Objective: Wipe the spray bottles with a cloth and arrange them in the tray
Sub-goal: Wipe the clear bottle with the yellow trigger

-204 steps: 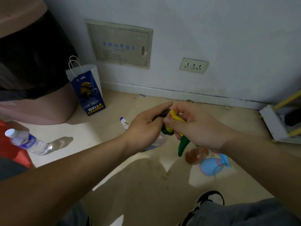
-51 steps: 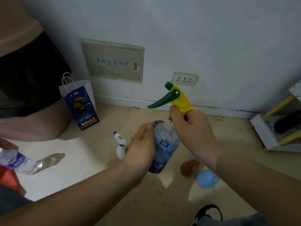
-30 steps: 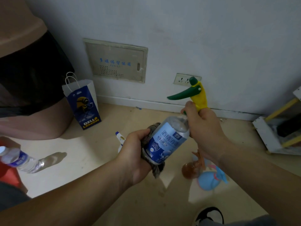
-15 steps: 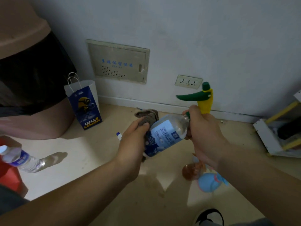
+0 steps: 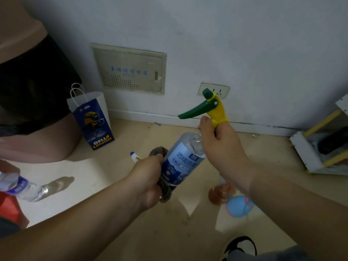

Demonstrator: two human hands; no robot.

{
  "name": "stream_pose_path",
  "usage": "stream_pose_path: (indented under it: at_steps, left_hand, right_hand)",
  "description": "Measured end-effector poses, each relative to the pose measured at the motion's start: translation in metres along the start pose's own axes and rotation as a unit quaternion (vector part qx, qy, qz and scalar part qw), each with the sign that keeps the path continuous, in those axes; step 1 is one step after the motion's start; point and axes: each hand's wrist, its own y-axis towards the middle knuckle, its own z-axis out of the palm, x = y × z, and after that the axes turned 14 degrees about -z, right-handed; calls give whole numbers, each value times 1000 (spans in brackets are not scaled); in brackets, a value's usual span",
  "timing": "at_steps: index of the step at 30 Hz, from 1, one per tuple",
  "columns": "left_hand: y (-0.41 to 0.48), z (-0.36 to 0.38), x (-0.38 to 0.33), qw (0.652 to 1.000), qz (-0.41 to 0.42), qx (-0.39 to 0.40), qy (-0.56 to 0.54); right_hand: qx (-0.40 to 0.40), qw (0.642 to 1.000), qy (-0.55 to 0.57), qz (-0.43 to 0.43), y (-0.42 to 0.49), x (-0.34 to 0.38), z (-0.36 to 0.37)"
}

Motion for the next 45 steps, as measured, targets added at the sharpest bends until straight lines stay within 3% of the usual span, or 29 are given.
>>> stream_pose_path:
  at_steps: [3, 7, 9, 12, 16, 19, 22, 24, 27, 29, 30, 31, 33, 35, 38, 39, 41, 43, 45]
  left_hand:
    - [-10, 7, -5, 996, 71, -36, 36]
    - [-27, 13, -10, 975, 178, -25, 129]
    - [-34, 17, -6, 944, 261, 6, 201]
    - [-31, 15, 9, 864, 373, 45, 335]
    - [-11, 7, 7, 841, 419, 51, 339]
    - [-1, 4, 0, 893, 357, 91, 258]
    - [11, -2, -7, 974, 133, 89, 161]
    - [14, -8, -2, 991, 27, 65, 111]
    - [7, 2, 10, 995, -1, 67, 69]
    - [-2, 12, 16, 995, 55, 25, 83]
    - [-6, 15, 18, 983, 129, -21, 127]
    - [-9, 17, 20, 950, 235, -67, 192]
    - [-9, 17, 28, 833, 436, -118, 320]
    - [-6, 18, 34, 751, 513, -131, 395]
    - [4, 10, 34, 680, 563, -142, 447]
    - [6, 6, 31, 679, 573, -121, 443]
    - [9, -1, 22, 720, 558, -43, 410]
    - [12, -7, 17, 804, 488, 21, 338]
    - [18, -7, 17, 923, 310, 19, 226]
  right_hand:
    - [-9, 999, -12, 35, 9, -3, -5]
    - [14, 994, -3, 105, 6, -11, -9]
    - [48, 992, 1, 116, 1, -3, -7]
    - [95, 985, 39, 140, -3, 14, -3]
    - [79, 992, 18, 92, -2, 1, -3]
    - [85, 995, 2, 43, -4, 0, -2]
    - [74, 997, 15, 24, -4, 5, -3]
    - [55, 997, 31, 44, -1, 3, -4]
    - [19, 996, 45, 75, 4, -5, -7]
    - [-2, 994, 43, 103, 8, -11, -8]
    - [-13, 993, 39, 115, 10, -13, -8]
    - [-21, 991, 41, 123, 11, -14, -9]
    - [-26, 990, 43, 129, 11, -14, -7]
    - [-17, 992, 34, 122, 7, -12, -2]
    - [7, 994, 16, 108, -2, -9, 8]
    - [11, 994, 20, 105, -4, -8, 10]
    - [8, 995, 11, 97, -4, -7, 8]
    - [-11, 994, 15, 103, 1, -7, 2]
    - [-41, 990, 38, 130, 6, -8, -4]
